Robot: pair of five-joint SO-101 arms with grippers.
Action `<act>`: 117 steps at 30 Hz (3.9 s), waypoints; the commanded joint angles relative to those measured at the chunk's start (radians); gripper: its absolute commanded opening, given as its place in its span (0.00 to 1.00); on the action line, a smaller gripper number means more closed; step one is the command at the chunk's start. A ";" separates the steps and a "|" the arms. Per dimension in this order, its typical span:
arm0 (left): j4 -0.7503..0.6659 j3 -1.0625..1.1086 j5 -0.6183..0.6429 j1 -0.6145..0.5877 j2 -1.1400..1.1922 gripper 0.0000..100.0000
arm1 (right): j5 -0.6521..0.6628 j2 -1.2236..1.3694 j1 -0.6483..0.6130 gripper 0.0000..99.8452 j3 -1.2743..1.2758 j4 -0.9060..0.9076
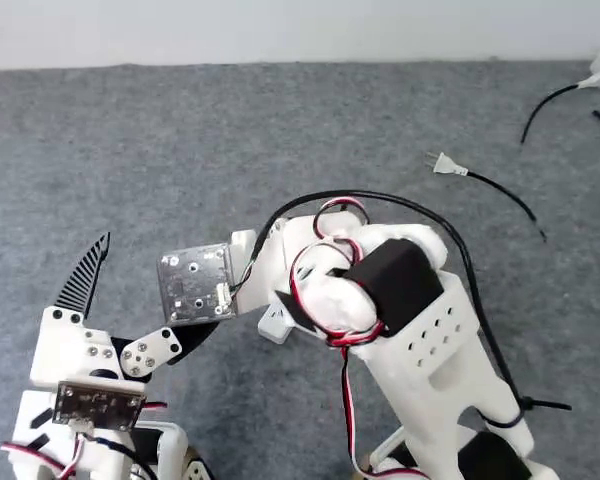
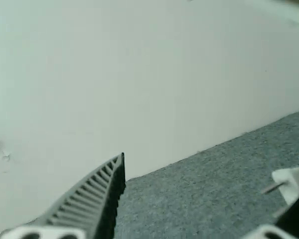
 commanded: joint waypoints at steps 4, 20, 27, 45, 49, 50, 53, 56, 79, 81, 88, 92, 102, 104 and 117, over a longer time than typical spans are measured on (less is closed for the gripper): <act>-0.043 0.021 0.035 0.005 -0.012 0.50 | -0.015 -0.028 -0.008 0.01 -0.052 0.039; -0.172 0.213 0.029 -0.005 -0.012 0.50 | -0.041 -0.036 -0.030 0.01 -0.055 0.039; -0.184 0.237 0.031 -0.005 -0.012 0.50 | -0.043 -0.070 -0.048 0.01 -0.051 0.041; -0.198 0.274 0.038 -0.005 -0.012 0.50 | -0.092 -0.087 -0.088 0.01 0.015 0.038; -0.152 0.243 0.038 -0.006 -0.012 0.50 | -0.095 -0.087 -0.087 0.01 0.089 0.010; -0.130 0.226 0.038 -0.006 -0.012 0.50 | -0.097 -0.087 -0.085 0.01 0.091 0.005; -0.089 0.168 0.038 -0.068 -0.012 0.50 | -0.097 -0.085 -0.087 0.01 0.094 -0.002; -0.091 0.150 0.078 -0.206 -0.012 0.50 | -0.130 -0.062 -0.084 0.01 0.094 -0.025; -0.163 0.186 0.117 -0.809 -0.012 0.50 | -0.408 0.326 0.039 0.01 -0.017 -0.028; -0.160 0.188 0.117 -0.813 -0.012 0.50 | -0.493 0.380 0.056 0.01 -0.087 0.002; -0.110 0.186 0.117 -0.813 -0.012 0.50 | -0.620 0.518 0.079 0.01 -0.181 0.039; -0.101 0.188 0.117 -0.813 -0.012 0.50 | -0.643 0.538 0.064 0.01 -0.138 0.041; -0.091 0.188 0.117 -0.809 -0.012 0.50 | -0.646 0.483 0.024 0.01 0.063 0.041; -0.091 0.188 0.117 -0.807 -0.012 0.50 | -0.646 0.472 0.024 0.01 0.074 0.039; -0.084 0.188 0.117 -0.807 -0.012 0.50 | -0.597 0.472 0.030 0.01 0.072 -0.024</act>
